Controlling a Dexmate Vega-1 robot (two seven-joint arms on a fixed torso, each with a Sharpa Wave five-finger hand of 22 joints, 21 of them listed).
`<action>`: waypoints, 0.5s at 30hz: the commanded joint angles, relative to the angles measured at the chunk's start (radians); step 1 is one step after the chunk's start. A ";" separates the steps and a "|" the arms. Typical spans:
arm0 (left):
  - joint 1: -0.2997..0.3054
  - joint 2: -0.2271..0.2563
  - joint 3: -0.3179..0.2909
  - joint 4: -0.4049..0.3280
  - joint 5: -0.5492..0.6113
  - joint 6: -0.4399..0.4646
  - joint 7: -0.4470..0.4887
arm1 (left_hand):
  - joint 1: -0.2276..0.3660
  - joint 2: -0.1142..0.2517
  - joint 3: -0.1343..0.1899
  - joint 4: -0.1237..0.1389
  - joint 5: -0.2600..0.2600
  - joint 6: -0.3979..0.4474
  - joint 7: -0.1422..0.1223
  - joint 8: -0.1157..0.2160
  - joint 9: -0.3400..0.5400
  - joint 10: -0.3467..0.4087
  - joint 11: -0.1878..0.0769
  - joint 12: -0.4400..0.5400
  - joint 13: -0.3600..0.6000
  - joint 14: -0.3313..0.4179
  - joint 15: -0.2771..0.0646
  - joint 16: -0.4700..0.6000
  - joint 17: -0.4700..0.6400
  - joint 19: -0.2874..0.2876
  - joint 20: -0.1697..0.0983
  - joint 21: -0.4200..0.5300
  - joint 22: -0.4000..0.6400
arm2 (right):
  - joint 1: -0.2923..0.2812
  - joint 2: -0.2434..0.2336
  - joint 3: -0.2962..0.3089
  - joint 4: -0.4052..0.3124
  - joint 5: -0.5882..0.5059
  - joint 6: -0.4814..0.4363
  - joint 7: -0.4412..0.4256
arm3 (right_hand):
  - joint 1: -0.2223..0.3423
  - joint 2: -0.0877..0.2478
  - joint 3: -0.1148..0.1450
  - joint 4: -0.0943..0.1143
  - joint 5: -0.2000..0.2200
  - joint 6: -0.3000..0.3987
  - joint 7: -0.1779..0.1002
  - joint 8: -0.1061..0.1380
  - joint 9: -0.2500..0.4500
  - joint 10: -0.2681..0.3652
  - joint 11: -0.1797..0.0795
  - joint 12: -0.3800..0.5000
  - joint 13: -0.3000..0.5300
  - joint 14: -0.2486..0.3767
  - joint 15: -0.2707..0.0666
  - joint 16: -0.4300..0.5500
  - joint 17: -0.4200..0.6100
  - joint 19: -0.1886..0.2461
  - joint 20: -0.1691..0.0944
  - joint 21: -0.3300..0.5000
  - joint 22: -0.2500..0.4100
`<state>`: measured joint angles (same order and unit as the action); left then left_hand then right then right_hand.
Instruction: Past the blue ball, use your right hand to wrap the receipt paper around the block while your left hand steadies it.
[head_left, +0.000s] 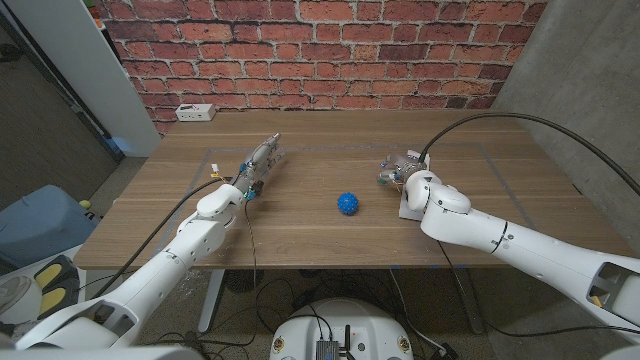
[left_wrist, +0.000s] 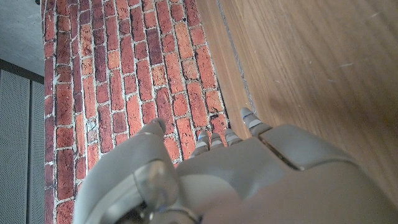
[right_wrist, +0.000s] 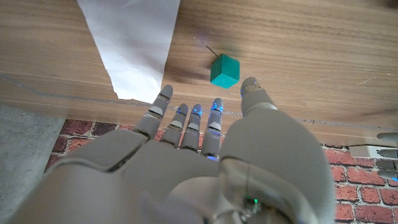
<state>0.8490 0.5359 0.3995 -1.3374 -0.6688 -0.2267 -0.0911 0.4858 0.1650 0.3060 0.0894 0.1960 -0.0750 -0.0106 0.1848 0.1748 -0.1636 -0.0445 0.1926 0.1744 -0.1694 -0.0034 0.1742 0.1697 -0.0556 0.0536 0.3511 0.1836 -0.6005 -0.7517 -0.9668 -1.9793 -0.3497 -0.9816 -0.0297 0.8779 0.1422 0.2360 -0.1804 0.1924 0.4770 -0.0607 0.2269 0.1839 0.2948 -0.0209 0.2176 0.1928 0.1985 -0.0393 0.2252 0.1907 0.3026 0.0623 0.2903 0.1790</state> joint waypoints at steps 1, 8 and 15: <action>0.005 0.007 -0.005 -0.012 -0.002 0.011 0.009 | -0.009 -0.003 0.009 0.003 -0.002 0.003 0.001 0.000 0.001 -0.002 0.009 0.002 0.005 -0.018 0.004 0.005 0.003 0.003 0.007 -0.003 0.003 | 0.035 0.033 -0.049 0.069 -0.039 -0.011 0.006 | 0.039 -0.004 0.015 -0.002 -0.002 0.027 -0.007 0.010 0.003 0.019 -0.010 0.002 0.005 0.017 -0.050 0.003 0.002 0.016 -0.012 0.001 0.004; 0.007 0.011 -0.005 -0.021 -0.001 0.019 0.014 | -0.011 -0.004 0.009 0.003 -0.003 0.004 0.001 0.000 0.001 -0.002 0.008 0.002 0.005 -0.018 0.004 0.005 0.003 0.003 0.007 -0.005 0.003 | 0.045 0.036 -0.064 0.087 -0.055 -0.012 0.017 | 0.082 -0.032 0.015 -0.001 -0.001 0.067 -0.012 0.013 0.004 0.043 -0.027 0.004 0.004 0.034 -0.062 0.005 0.001 0.033 -0.021 0.001 0.004; 0.002 0.011 -0.001 -0.021 0.000 0.024 0.012 | -0.014 -0.004 0.010 0.003 -0.003 0.003 0.002 -0.001 0.001 -0.002 0.010 0.002 0.005 -0.019 0.005 0.005 0.003 0.003 0.008 -0.007 0.003 | 0.041 0.043 -0.068 0.104 -0.075 -0.014 0.000 | 0.128 -0.046 0.014 0.006 0.006 0.160 -0.004 0.030 0.004 0.094 -0.034 0.013 0.004 0.058 -0.079 0.011 0.003 0.051 -0.026 -0.001 0.004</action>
<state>0.8527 0.5440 0.3964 -1.3518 -0.6699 -0.2132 -0.0819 0.4805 0.1596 0.3100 0.0937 0.1960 -0.0751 -0.0106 0.1847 0.1746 -0.1636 -0.0445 0.1926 0.1744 -0.1695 -0.0035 0.1742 0.1697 -0.0557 0.0535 0.3473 0.1835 -0.5646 -0.7220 -1.0177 -1.9094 -0.3957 -0.9920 -0.0162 0.9854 0.0975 0.2447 -0.1820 0.1924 0.6001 -0.0677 0.2479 0.1838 0.3658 -0.0494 0.2233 0.1928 0.2400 -0.0409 0.2266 0.1909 0.3366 0.0390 0.2903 0.1789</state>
